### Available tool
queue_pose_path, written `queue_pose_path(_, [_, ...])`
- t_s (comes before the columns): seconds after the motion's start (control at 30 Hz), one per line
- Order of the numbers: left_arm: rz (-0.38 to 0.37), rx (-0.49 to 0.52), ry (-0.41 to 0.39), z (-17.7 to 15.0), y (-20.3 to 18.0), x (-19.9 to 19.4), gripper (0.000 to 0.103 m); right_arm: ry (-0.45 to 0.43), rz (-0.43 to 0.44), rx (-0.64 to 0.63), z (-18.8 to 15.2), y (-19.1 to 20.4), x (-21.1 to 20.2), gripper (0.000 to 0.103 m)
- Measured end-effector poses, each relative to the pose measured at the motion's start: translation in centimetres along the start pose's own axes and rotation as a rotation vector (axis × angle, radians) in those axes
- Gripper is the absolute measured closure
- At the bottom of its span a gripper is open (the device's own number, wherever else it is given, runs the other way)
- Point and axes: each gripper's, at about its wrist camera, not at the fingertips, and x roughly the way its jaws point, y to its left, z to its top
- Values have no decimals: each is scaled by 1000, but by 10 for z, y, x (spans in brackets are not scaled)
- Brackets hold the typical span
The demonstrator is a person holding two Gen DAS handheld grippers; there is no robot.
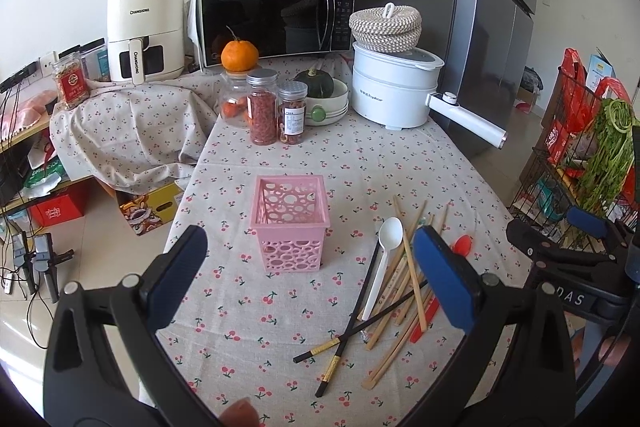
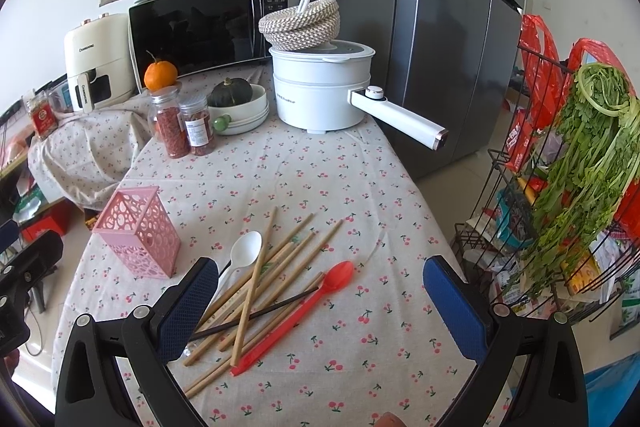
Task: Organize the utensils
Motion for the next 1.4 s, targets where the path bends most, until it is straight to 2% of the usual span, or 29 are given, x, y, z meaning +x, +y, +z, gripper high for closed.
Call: queue_pose_path(1.4, [-9, 13, 12, 0, 0, -3, 1, 33, 14, 12, -1, 0, 4, 0])
